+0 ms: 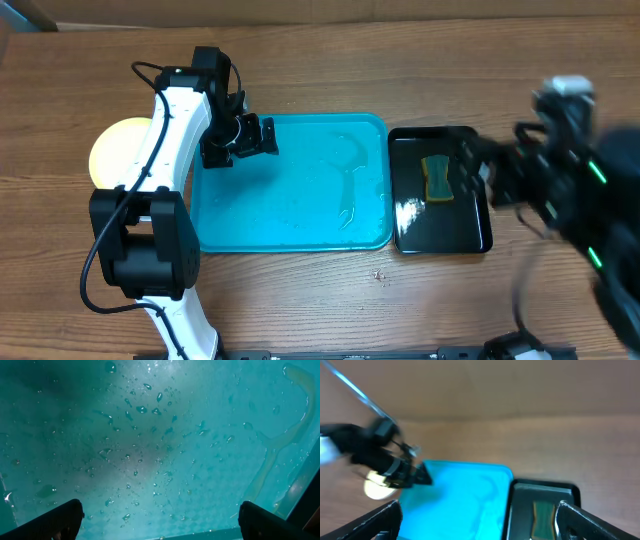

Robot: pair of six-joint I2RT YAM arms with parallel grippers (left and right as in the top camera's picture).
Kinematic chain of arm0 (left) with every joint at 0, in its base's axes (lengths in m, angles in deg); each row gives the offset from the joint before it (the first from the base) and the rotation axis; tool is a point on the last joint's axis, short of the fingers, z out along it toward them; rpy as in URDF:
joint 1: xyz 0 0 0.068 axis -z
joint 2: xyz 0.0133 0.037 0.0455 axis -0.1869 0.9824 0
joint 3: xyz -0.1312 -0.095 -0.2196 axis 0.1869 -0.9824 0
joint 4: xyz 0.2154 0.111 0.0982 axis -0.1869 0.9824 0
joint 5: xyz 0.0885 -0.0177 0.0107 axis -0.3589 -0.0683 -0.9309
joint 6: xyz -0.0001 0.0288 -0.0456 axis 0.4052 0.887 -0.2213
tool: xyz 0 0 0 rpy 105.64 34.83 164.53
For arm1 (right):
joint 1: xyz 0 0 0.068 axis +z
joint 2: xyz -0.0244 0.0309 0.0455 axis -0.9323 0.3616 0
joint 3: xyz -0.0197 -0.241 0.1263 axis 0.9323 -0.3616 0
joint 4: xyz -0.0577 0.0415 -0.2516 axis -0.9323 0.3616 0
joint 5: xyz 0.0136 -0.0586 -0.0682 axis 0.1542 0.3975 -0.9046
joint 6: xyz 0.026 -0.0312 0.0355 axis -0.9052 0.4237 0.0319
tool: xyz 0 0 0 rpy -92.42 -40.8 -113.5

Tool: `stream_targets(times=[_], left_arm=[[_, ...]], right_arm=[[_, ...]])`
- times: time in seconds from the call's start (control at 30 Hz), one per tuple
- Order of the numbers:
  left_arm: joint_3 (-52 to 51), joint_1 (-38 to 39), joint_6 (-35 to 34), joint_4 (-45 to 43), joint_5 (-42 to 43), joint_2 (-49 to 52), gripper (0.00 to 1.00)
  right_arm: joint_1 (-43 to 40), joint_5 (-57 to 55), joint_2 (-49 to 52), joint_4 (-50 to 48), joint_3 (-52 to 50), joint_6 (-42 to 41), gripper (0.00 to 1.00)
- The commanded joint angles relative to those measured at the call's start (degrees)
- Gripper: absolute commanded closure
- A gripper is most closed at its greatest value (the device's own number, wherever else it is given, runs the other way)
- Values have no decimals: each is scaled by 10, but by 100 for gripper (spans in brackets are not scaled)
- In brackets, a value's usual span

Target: Clean dirty plates on tray and stack at the side

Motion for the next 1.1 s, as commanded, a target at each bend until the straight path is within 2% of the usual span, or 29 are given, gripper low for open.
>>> stream_targets(times=[0.0, 0.1, 0.27, 0.57, 0.73, 0.9, 1.07], left_arm=[[-3, 1, 17, 0, -4, 5, 0], [-3, 1, 17, 0, -4, 5, 0], [-3, 1, 17, 0, -3, 5, 0], [-3, 1, 17, 0, -4, 5, 0], [-3, 1, 17, 0, -4, 5, 0], [-3, 1, 17, 0, -4, 5, 0], [-3, 1, 17, 0, -3, 5, 0]], right_arm=[[6, -35, -83, 13, 2, 29, 0], [4, -66, -159, 15, 0, 32, 0], [-24, -79, -313, -40, -70, 32, 0], [-104, -63, -542, -285, -336, 22, 0], [-142, -44, -546, -452, -452, -30, 0], [-153, -10, -547, -674, -607, -40, 0], [-153, -1, -550, -738, -715, -40, 0]])
